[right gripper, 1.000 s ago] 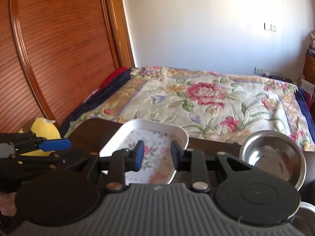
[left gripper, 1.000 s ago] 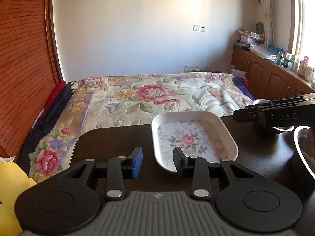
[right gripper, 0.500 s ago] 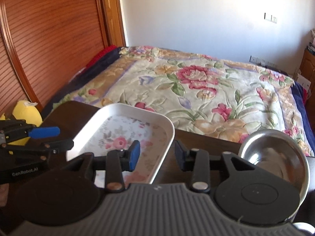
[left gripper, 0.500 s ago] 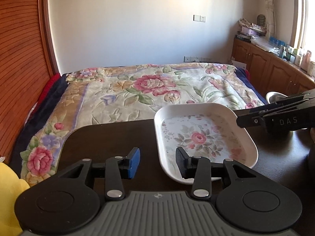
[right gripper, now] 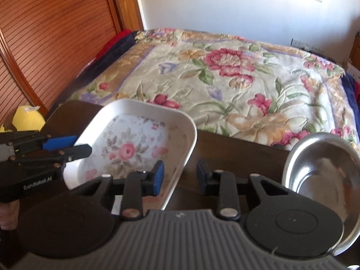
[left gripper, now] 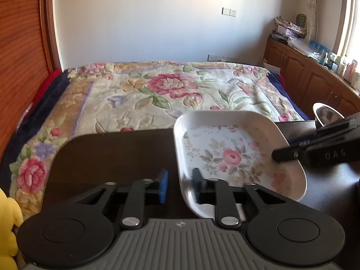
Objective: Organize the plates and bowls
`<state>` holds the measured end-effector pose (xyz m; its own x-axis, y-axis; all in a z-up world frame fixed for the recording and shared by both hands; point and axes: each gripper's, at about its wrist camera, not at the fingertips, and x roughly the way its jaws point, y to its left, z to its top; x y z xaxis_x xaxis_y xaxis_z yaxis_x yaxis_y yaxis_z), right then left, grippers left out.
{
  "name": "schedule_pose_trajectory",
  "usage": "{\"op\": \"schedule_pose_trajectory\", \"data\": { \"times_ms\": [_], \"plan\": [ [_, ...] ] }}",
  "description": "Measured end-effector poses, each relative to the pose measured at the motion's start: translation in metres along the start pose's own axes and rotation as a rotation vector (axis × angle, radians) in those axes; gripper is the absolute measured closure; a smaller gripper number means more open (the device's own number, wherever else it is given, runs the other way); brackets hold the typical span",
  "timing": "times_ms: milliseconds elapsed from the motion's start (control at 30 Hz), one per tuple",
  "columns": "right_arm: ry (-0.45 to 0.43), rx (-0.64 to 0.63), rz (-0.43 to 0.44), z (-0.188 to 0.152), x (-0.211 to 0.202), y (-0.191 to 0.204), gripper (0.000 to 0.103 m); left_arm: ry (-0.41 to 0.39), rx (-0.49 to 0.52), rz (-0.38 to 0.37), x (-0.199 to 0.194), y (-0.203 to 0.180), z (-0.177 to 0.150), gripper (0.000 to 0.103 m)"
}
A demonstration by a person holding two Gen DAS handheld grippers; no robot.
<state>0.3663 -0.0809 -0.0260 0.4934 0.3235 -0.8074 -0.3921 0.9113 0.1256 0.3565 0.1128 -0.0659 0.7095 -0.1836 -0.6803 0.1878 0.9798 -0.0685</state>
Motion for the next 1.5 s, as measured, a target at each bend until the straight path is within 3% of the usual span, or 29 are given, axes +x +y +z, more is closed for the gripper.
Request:
{"op": "schedule_pose_trajectory", "data": {
  "times_ms": [300,633,1000,1500],
  "plan": [
    [0.004,-0.021,0.020,-0.002,-0.003,0.002,0.090,0.007,-0.016,-0.015,-0.003,-0.002,-0.001,0.087],
    [-0.045,-0.001,0.042,-0.005,-0.020,0.002,0.090,-0.014,-0.032,-0.028,-0.034,-0.005,-0.003,0.087],
    [-0.153,-0.018,0.060,-0.012,-0.078,0.011,0.090,-0.100,-0.024,-0.033,-0.098,-0.019,0.001,0.087],
    [-0.292,-0.011,0.078,-0.053,-0.153,0.018,0.090,-0.224,0.008,-0.035,-0.188,-0.053,-0.024,0.087]
  ]
}}
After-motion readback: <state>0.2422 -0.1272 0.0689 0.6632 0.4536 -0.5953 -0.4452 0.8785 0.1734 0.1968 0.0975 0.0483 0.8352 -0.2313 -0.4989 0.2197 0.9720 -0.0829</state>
